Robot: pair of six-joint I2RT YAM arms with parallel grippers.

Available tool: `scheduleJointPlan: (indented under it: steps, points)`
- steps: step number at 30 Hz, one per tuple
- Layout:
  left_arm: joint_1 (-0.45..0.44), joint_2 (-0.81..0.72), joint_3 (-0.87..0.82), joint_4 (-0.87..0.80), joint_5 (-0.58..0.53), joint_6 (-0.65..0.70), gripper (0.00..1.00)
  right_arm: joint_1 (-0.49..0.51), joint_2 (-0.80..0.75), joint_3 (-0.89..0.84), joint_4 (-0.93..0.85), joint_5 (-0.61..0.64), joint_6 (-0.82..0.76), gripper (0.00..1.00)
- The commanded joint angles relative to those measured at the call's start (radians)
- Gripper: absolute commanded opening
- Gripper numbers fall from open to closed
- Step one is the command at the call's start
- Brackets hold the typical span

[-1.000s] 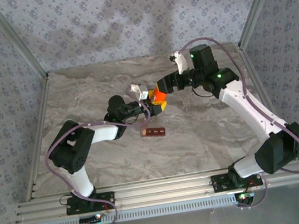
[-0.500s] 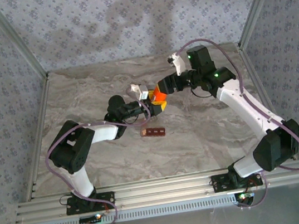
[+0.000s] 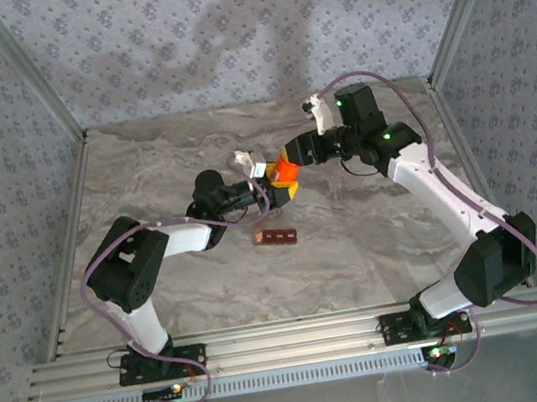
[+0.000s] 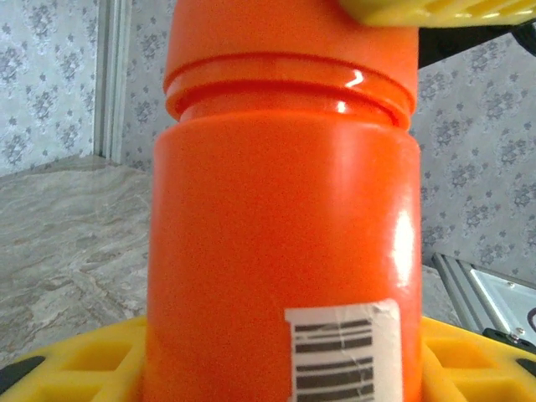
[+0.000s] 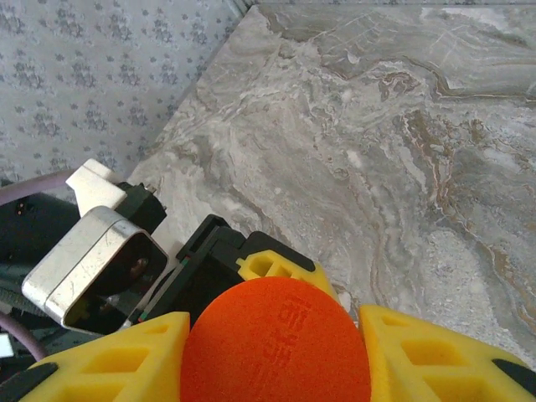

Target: Sort the pills into containers

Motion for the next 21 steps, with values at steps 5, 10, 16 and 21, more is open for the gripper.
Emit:
scheduleJointPlan:
  steps: [5,10,16,21]
  points:
    - [-0.017,-0.086,0.016,0.04,-0.064,0.092,0.0,0.051,0.02,-0.048,0.032,0.146,0.287,0.44]
    - [-0.029,-0.084,0.016,0.018,-0.074,0.126,0.0,0.094,0.021,-0.057,0.018,0.25,0.371,0.42]
    - [-0.038,-0.065,0.018,0.017,-0.113,0.156,0.0,0.114,0.018,-0.062,0.004,0.308,0.463,0.41]
    - [-0.043,-0.044,0.029,0.021,-0.13,0.16,0.0,0.13,0.007,-0.079,0.04,0.319,0.528,0.41]
